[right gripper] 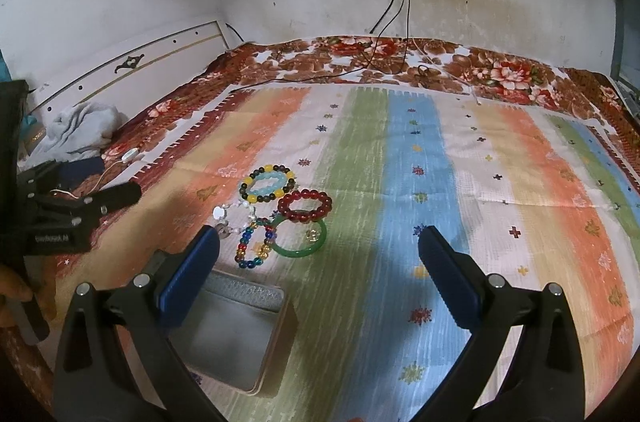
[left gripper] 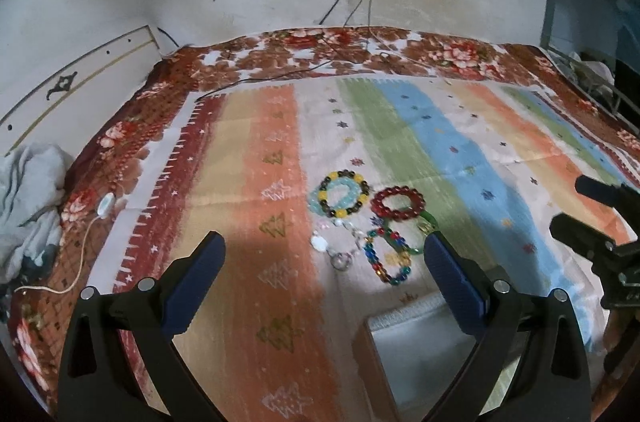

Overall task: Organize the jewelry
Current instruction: 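Move both tools toward the jewelry pile beside the silver tin, then lower the right tool onto the green jade bangle while the left tool lowers to the white flower charm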

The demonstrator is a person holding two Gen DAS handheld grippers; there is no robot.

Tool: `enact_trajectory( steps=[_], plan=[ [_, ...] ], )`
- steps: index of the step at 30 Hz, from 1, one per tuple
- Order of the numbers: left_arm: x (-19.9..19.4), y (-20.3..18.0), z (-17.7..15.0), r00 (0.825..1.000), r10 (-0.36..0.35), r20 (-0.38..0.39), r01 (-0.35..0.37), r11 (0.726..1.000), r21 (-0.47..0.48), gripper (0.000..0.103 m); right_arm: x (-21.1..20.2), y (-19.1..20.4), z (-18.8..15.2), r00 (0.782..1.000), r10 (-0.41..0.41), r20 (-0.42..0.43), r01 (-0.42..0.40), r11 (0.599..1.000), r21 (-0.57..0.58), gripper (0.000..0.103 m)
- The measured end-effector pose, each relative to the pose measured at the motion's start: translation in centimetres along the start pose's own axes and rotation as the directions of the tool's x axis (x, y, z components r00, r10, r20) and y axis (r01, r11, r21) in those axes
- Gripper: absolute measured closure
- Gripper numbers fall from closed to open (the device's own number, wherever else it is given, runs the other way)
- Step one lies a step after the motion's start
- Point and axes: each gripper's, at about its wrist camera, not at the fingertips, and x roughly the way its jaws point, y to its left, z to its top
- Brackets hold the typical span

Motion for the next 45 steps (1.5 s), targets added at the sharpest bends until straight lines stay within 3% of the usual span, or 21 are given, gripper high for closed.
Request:
enact_trajectory(
  steps=[4, 12, 18, 26, 31, 36, 40, 45],
  plan=[
    [1.3, 1.0, 0.8, 0.999, -0.021, -0.033, 0.02, 0.999, -0.041, 0.006, 1.3, -0.3, 0.4, 1.0, -0.001, -0.03, 0.001, 1.0, -0.002, 0.004],
    [3.0, 1.2, 1.6, 0.998, -0.013, -0.061, 0.012, 1.0, -0.017, 0.006, 3.6, -1.0, 1.3, 0.996, 0.033, -0.082, -0.032, 0.999, 0.015, 0.004],
    [4.9, 1.2, 2.1, 0.994, 0.01, -0.11, -0.008, 1.0, 0.015, 0.006, 5.7, -1.9, 1.6, 0.984, 0.078, -0.16, -0.067, 0.995, 0.068, 0.004],
    [7.3, 2.0, 2.4, 0.984, -0.003, -0.179, 0.001, 1.0, -0.012, 0.006, 8.3, -2.2, 1.5, 0.962, 0.109, -0.251, -0.088, 0.992, 0.095, 0.004],
    [8.8, 2.4, 2.2, 0.969, -0.029, -0.244, 0.019, 0.999, -0.044, 0.006, 9.8, -2.4, 1.4, 0.944, 0.117, -0.31, -0.085, 0.99, 0.114, 0.004],
    [10.4, 2.6, 2.0, 0.952, -0.054, -0.303, 0.037, 0.997, -0.062, 0.007, 12.2, -2.5, 1.2, 0.904, 0.138, -0.405, -0.083, 0.985, 0.15, 0.004],
    [11.7, 2.7, 1.8, 0.935, -0.067, -0.348, 0.046, 0.996, -0.07, 0.007, 13.2, -2.1, 1.3, 0.887, 0.148, -0.437, -0.088, 0.984, 0.153, 0.004],
    [13.1, 2.7, 1.7, 0.92, -0.073, -0.386, 0.055, 0.997, -0.058, 0.018, 14.4, -1.9, 1.4, 0.876, 0.149, -0.459, -0.086, 0.984, 0.155, 0.006]
  ],
)
